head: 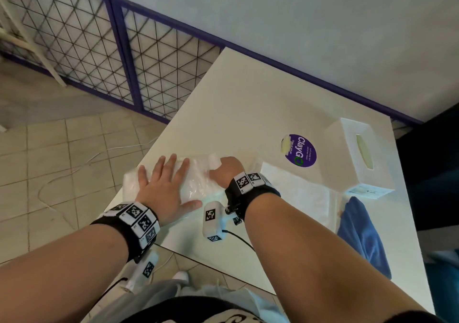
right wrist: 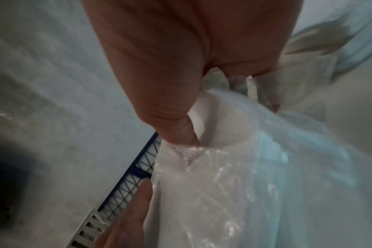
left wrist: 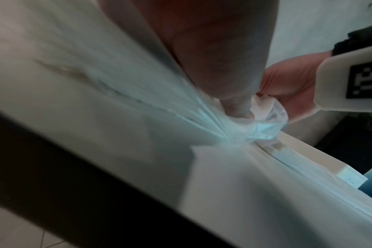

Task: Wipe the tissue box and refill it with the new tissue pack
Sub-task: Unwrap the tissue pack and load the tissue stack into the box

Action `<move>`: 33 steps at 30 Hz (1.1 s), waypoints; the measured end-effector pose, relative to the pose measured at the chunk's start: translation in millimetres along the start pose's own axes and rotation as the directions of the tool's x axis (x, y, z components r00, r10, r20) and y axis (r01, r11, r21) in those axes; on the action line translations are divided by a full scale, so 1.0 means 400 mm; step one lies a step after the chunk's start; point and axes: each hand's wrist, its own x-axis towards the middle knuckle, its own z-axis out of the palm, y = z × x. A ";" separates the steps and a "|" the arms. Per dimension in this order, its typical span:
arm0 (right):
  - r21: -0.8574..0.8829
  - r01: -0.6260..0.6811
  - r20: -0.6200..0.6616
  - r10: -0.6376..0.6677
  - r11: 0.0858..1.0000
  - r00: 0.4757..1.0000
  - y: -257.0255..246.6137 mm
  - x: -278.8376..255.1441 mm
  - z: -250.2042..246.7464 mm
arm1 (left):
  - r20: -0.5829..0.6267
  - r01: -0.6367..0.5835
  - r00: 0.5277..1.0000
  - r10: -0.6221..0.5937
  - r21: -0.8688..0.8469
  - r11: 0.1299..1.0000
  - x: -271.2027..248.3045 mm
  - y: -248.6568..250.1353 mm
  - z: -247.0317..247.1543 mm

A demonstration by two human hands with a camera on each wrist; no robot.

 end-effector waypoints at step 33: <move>0.191 -0.001 -0.245 0.048 0.982 0.968 0.057 -0.211 -0.267 | 0.145 0.037 0.988 -0.047 0.072 0.997 -0.016 0.021 -0.036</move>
